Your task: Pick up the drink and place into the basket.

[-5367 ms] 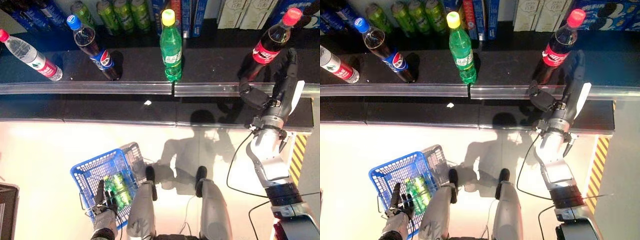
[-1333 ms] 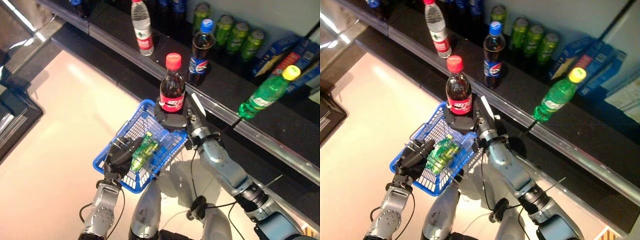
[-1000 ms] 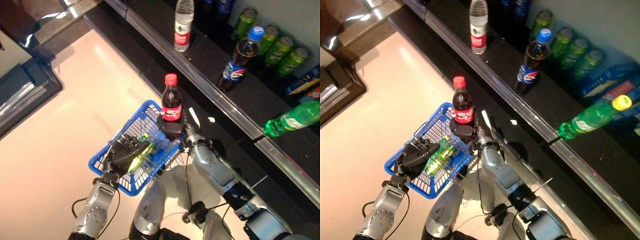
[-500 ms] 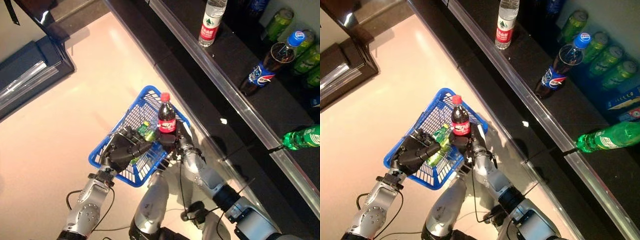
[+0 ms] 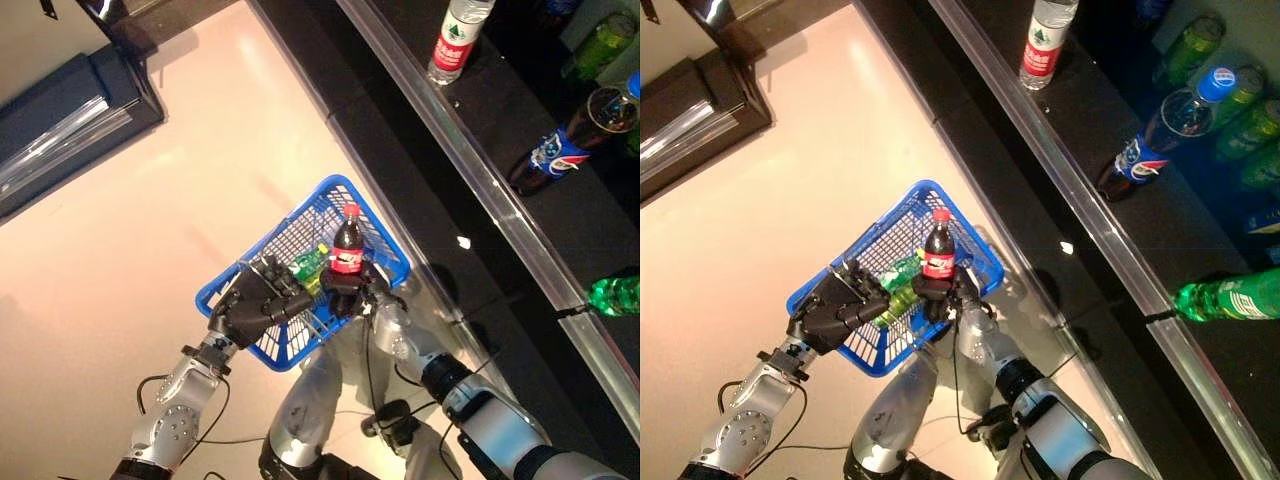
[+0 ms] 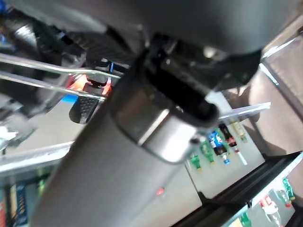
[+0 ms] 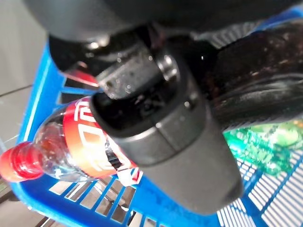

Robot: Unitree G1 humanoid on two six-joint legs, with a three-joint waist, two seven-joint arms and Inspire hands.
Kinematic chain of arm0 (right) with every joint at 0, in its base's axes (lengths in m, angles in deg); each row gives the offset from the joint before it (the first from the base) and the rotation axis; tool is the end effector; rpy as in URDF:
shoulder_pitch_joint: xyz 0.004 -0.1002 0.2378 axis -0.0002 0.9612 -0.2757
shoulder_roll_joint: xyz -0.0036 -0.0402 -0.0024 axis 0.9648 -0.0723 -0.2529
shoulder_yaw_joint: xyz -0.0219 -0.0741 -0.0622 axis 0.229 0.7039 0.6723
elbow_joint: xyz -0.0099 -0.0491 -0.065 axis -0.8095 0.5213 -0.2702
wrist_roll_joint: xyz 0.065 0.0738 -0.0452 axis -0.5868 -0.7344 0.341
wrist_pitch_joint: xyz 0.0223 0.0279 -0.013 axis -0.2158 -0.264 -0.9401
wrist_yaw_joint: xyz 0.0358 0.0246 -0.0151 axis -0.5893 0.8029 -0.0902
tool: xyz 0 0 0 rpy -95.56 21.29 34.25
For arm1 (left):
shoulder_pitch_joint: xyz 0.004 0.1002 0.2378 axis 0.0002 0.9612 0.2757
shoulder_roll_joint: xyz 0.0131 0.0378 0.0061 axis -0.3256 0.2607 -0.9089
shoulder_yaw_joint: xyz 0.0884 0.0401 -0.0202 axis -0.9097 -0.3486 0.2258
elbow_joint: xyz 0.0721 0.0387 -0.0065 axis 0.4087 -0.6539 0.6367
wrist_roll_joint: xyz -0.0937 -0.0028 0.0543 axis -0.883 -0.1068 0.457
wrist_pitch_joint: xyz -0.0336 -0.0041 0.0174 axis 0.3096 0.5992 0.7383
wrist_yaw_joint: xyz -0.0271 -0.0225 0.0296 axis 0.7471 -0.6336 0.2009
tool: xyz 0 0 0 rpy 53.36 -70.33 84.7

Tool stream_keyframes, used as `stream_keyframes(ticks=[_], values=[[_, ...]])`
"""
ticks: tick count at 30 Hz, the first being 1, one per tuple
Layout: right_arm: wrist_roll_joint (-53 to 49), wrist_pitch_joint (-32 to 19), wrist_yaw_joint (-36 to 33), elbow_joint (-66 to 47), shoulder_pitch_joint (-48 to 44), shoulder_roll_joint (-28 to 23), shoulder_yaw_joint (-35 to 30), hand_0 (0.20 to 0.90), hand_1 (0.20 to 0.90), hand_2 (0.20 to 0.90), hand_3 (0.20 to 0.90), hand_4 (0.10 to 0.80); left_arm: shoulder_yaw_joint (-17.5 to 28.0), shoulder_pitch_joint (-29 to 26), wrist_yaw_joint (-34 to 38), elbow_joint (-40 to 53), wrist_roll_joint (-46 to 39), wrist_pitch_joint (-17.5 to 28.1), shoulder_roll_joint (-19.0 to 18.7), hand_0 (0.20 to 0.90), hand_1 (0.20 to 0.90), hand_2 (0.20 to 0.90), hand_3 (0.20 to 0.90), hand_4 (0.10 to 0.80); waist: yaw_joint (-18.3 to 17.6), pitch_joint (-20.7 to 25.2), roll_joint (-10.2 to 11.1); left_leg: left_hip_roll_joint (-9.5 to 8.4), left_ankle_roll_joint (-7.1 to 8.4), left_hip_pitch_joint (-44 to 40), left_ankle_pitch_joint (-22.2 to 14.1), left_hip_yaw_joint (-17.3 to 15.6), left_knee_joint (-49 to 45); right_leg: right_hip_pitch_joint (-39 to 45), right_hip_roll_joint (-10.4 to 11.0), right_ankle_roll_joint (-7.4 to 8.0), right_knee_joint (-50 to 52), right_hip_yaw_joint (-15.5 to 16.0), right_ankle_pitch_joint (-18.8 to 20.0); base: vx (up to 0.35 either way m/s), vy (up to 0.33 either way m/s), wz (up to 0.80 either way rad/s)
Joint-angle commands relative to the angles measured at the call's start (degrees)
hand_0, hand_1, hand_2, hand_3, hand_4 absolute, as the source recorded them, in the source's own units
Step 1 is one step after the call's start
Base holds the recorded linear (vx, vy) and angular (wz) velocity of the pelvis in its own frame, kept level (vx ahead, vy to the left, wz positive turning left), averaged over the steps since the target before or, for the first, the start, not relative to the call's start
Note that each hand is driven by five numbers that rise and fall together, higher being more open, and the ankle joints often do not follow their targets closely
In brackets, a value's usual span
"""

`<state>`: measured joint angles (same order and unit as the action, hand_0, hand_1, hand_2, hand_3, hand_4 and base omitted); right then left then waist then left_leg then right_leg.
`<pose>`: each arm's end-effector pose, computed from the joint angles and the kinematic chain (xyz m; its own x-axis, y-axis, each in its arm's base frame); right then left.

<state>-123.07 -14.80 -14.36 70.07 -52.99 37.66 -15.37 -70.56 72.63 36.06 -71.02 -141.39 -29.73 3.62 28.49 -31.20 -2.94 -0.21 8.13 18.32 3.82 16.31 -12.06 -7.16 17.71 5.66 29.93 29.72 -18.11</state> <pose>0.2973 -0.0743 0.0415 0.9025 0.2322 -0.3626 -0.1322 0.9509 0.2800 0.2037 0.2120 0.0507 0.8457 -0.4982 0.1914 0.5122 0.6571 -0.5531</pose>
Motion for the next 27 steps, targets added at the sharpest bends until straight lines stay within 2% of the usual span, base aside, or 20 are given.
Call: stream_keyframes(ticks=[1, 3, 6, 10, 19, 26, 27], values=[[-9.20, -3.49, 11.14, -3.24, -9.38, 9.08, 0.72, 0.300, 0.300, 0.300, 0.200, 0.100, 2.92, -13.62, -17.19, 28.21, -5.74, 8.47, -0.97, 0.300, 0.300, 0.300, 0.200, 0.100, 0.09, 1.40, -2.27, -0.69, -3.33, 1.11, -1.93, -1.27, -4.46, 3.42, 0.79, -0.98, -7.95, -1.28, 11.29, 0.031, 0.012, 0.02], [-12.74, -1.70, 14.04, -1.77, -9.67, 9.57, 0.36, 0.300, 0.300, 0.300, 0.200, 0.100, 1.53, -14.67, -18.27, 29.08, -6.19, 6.80, -1.03, 0.300, 0.300, 0.300, 0.200, 0.100, 0.12, 1.40, -2.20, -0.69, -3.43, 1.23, -1.71, -1.32, -4.31, 3.25, 0.90, -0.88, -7.82, -1.23, 11.41, 0.000, 0.000, 0.00], [-13.68, 0.27, 15.98, 0.35, -10.73, 9.78, 0.07, 0.300, 0.300, 0.300, 0.200, 0.100, -0.43, -16.14, -18.09, 29.81, -6.47, 2.89, -0.79, 0.300, 0.300, 0.300, 0.200, 0.100, 0.14, 1.40, -2.01, -0.68, -3.57, 1.47, -1.57, -1.47, -4.24, 2.82, 1.12, -0.71, -7.53, -1.27, 11.62, 0.031, 0.021, 0.04], [-13.83, 2.29, 17.29, 2.21, -11.99, 9.52, 0.00, 0.300, 0.300, 0.300, 0.200, 0.100, -2.35, -16.69, -16.19, 29.95, -6.71, 0.35, -0.28, 0.300, 0.300, 0.300, 0.200, 0.100, 0.04, 1.40, -1.82, -0.60, -3.75, 1.91, -1.49, -1.83, -4.35, 2.02, 1.44, -0.50, -7.07, -1.60, 11.86, 0.017, 0.024, 0.02], [-15.06, 11.61, 22.76, 6.56, -13.92, 9.32, 1.37, 0.300, 0.300, 0.300, 0.200, 0.100, -4.74, -16.17, -13.37, 29.42, -6.94, 0.19, 0.01, 0.300, 0.300, 0.300, 0.200, 0.100, 0.50, 1.40, -1.60, -0.49, -4.11, 2.97, -1.22, -2.16, -4.57, 0.42, 2.01, -0.27, -6.10, -1.76, 12.15, 0.016, 0.011, 0.00], [-21.56, 12.69, 21.80, 12.63, -16.15, 9.61, -2.46, 0.300, 0.300, 0.300, 0.200, 0.100, -5.24, -16.68, -12.87, 28.94, -7.72, 1.54, -0.36, 0.300, 0.300, 0.300, 0.200, 0.100, 0.98, 1.40, -2.17, -0.56, -4.46, 3.37, -1.01, -2.21, -4.42, -0.66, 2.71, -0.16, -4.75, -1.30, 12.07, 0.000, 0.000, 0.00], [-21.96, 12.34, 21.41, 13.74, -16.65, 9.59, -3.28, 0.371, 0.371, 0.371, 0.282, 0.182, -5.23, -17.00, -12.49, 28.95, -7.87, 1.34, -0.21, 0.300, 0.300, 0.300, 0.200, 0.100, 1.03, 1.40, -2.17, -0.57, -4.46, 3.44, -1.04, -2.19, -4.42, -0.85, 2.81, -0.12, -4.55, -1.30, 12.06, 0.000, 0.000, 0.00]])
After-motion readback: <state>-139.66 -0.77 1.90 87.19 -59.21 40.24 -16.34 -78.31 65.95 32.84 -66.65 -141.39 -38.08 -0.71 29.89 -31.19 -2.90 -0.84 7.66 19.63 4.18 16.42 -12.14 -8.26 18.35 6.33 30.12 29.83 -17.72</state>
